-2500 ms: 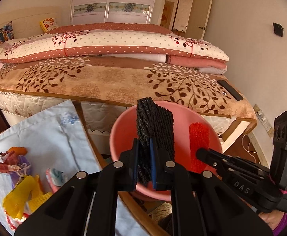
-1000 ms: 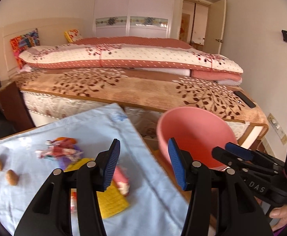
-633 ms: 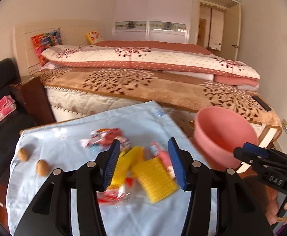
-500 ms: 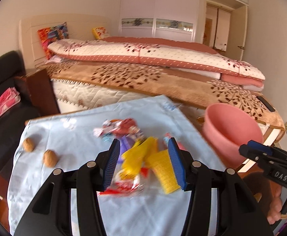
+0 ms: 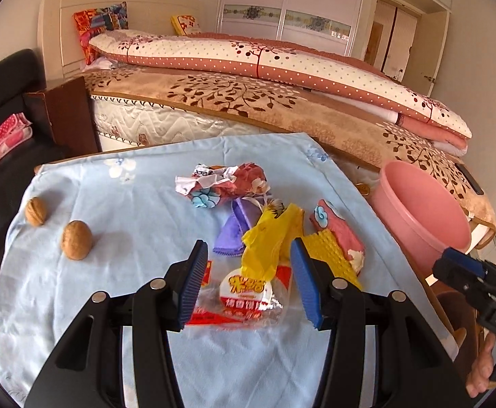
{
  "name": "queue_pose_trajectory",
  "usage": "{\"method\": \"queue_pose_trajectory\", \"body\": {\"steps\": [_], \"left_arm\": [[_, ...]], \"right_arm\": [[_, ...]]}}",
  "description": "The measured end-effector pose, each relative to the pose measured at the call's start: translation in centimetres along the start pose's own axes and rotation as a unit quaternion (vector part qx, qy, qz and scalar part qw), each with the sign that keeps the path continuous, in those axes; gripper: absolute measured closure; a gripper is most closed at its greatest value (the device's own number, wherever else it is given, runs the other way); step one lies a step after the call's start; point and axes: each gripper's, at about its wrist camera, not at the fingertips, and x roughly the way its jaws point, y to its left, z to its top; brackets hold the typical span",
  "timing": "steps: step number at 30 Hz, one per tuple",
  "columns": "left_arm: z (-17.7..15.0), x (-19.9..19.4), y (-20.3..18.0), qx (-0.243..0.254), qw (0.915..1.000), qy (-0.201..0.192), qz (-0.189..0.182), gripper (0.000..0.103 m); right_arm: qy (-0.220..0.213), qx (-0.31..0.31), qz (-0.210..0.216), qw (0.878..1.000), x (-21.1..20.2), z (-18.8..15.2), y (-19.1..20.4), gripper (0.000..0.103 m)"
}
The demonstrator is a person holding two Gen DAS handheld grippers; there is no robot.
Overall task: Collect trash
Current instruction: 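Grasp the yellow rubber glove with the left gripper while the right grasps the printed wrapper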
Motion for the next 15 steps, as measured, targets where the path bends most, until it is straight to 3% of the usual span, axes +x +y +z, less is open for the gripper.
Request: {"method": "queue_pose_trajectory", "body": {"steps": [8,10,12,15], "left_arm": [[0.4,2.1,0.4,-0.026,0.9994,0.013,-0.019,0.053],[0.4,2.1,0.2,-0.022,0.9994,0.011,-0.023,0.062],[0.4,2.2,0.1,-0.017,0.9993,0.015,-0.028,0.078],[0.2,2.2,0.1,-0.017,0.9990,0.017,-0.038,0.088]], "right_arm": [[0.013,0.001,-0.001,1.000,0.8,-0.1,0.2,0.055],[0.016,0.001,-0.001,1.000,1.1,0.0,0.3,0.055],[0.020,0.002,0.002,1.000,1.4,0.1,0.5,0.055],[0.025,0.000,0.009,1.000,2.0,0.3,0.9,0.055]]}}
